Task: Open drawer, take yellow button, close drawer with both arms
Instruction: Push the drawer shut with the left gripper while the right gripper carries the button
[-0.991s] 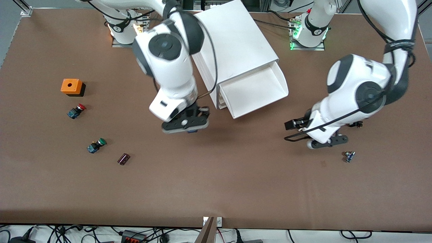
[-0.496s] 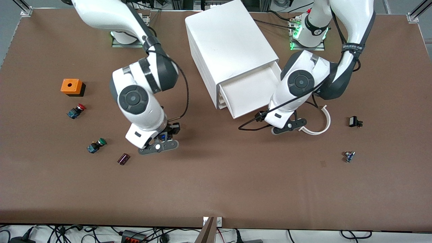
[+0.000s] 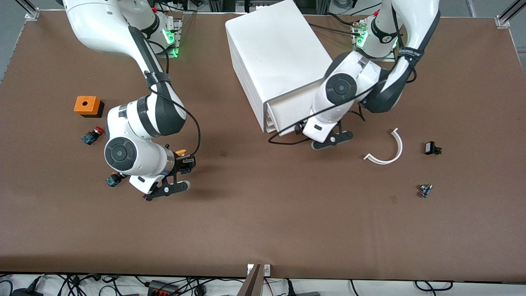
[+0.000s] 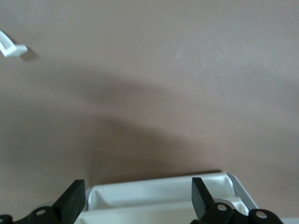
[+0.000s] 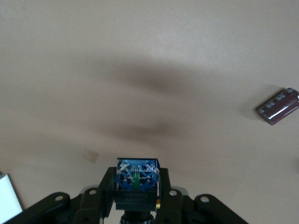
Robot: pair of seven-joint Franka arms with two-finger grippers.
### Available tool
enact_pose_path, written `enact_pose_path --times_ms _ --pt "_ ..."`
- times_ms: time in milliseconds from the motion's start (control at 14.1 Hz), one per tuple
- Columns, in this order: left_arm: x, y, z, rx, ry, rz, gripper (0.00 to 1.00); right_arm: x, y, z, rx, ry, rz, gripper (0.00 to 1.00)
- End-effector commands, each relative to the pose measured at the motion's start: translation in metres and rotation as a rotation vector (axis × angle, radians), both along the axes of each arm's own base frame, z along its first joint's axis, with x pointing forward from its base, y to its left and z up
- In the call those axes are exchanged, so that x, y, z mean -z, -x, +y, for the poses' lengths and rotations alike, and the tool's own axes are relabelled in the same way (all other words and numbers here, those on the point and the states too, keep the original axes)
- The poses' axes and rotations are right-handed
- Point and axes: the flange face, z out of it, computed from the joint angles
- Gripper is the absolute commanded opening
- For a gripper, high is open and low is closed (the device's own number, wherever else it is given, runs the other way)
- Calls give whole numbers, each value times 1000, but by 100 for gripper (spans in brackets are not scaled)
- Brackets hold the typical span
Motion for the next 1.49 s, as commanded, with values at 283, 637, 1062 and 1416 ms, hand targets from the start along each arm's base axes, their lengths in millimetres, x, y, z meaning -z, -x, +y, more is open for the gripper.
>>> enact_pose_path --times_ms 283,637,1062,1416 --pt "-19 51 -22 38 -44 71 100 40 -13 -28 -10 22 -55 0" --pt "-19 70 -35 31 -31 152 100 89 -4 -47 -59 19 -111 0" --pt "-25 66 -34 39 -21 144 100 125 2 -51 -58 23 -130 0" --pt "-61 14 20 158 -95 83 100 105 -4 -47 -41 22 -127 100"
